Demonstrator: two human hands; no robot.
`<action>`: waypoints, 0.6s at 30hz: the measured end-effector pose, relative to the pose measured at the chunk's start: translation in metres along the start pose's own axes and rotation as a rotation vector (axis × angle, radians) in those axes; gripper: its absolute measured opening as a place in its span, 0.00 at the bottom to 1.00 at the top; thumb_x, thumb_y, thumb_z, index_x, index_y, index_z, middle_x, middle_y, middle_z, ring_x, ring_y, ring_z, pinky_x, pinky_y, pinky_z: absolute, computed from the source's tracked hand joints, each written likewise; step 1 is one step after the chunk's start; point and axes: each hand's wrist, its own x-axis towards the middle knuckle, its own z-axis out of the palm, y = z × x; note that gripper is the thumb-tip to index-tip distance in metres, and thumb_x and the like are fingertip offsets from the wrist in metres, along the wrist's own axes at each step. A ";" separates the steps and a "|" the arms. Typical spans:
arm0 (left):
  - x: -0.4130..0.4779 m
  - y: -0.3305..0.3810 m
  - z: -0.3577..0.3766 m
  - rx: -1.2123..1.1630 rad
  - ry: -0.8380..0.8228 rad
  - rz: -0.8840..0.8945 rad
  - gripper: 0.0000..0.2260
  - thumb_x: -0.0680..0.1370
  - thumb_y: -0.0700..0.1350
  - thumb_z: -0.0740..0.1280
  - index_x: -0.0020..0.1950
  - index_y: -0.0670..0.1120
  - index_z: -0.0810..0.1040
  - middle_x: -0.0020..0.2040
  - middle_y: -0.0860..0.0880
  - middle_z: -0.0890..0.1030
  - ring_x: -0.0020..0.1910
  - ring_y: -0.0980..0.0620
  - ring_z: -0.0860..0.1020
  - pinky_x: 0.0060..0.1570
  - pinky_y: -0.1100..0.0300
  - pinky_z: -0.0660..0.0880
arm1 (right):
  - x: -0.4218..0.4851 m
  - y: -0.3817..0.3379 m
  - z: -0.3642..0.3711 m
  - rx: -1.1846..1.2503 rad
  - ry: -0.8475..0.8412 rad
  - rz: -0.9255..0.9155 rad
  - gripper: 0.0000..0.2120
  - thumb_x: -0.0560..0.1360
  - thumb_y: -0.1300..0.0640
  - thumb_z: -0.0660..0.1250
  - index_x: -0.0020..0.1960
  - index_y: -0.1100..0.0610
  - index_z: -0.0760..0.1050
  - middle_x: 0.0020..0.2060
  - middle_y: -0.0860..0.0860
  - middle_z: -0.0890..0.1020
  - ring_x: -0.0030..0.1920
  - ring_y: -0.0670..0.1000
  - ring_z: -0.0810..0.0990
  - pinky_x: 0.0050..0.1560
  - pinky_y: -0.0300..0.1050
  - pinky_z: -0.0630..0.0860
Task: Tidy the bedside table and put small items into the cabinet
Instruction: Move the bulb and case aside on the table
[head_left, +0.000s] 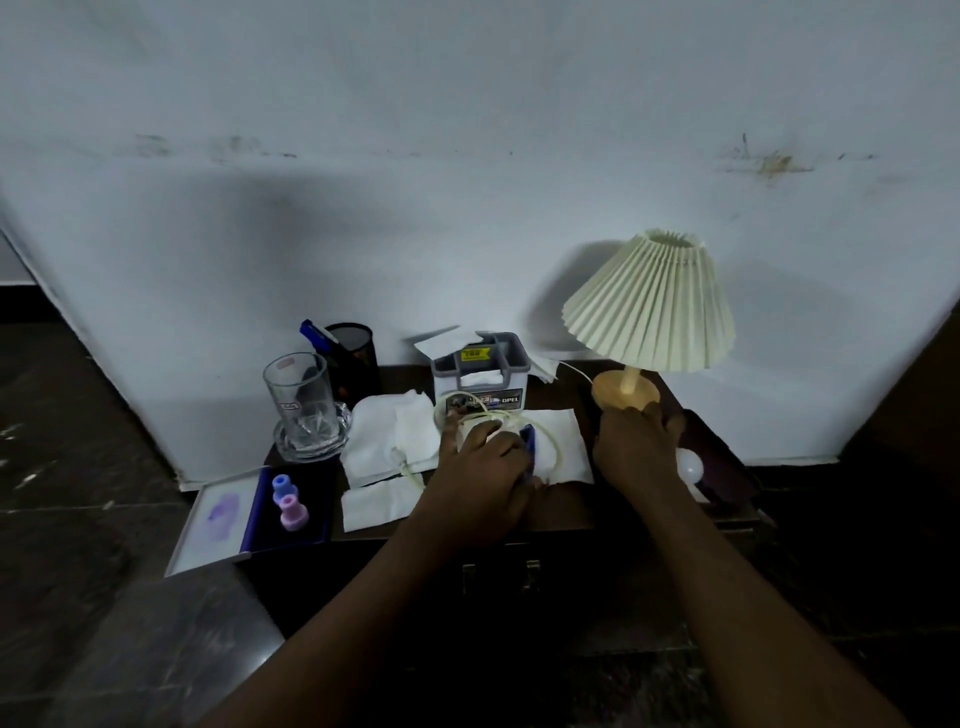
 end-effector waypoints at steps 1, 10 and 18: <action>-0.001 -0.001 -0.001 0.002 0.010 0.001 0.15 0.81 0.56 0.58 0.56 0.50 0.81 0.62 0.53 0.79 0.70 0.45 0.71 0.76 0.32 0.50 | 0.000 -0.001 0.000 0.003 -0.005 0.011 0.06 0.78 0.60 0.64 0.46 0.55 0.80 0.48 0.54 0.83 0.63 0.62 0.75 0.67 0.63 0.63; -0.018 -0.032 -0.021 -0.077 0.115 -0.154 0.15 0.80 0.56 0.64 0.61 0.51 0.82 0.67 0.51 0.79 0.74 0.45 0.70 0.76 0.31 0.47 | -0.027 -0.030 -0.040 -0.175 0.339 -0.365 0.10 0.62 0.72 0.77 0.31 0.66 0.76 0.32 0.63 0.77 0.29 0.60 0.77 0.31 0.51 0.77; -0.033 -0.080 -0.032 -0.050 0.077 -0.338 0.16 0.82 0.53 0.61 0.67 0.51 0.78 0.73 0.52 0.73 0.79 0.46 0.61 0.78 0.36 0.48 | 0.007 -0.150 -0.122 1.116 0.411 -0.399 0.03 0.79 0.55 0.72 0.51 0.52 0.81 0.42 0.43 0.83 0.43 0.38 0.80 0.46 0.26 0.72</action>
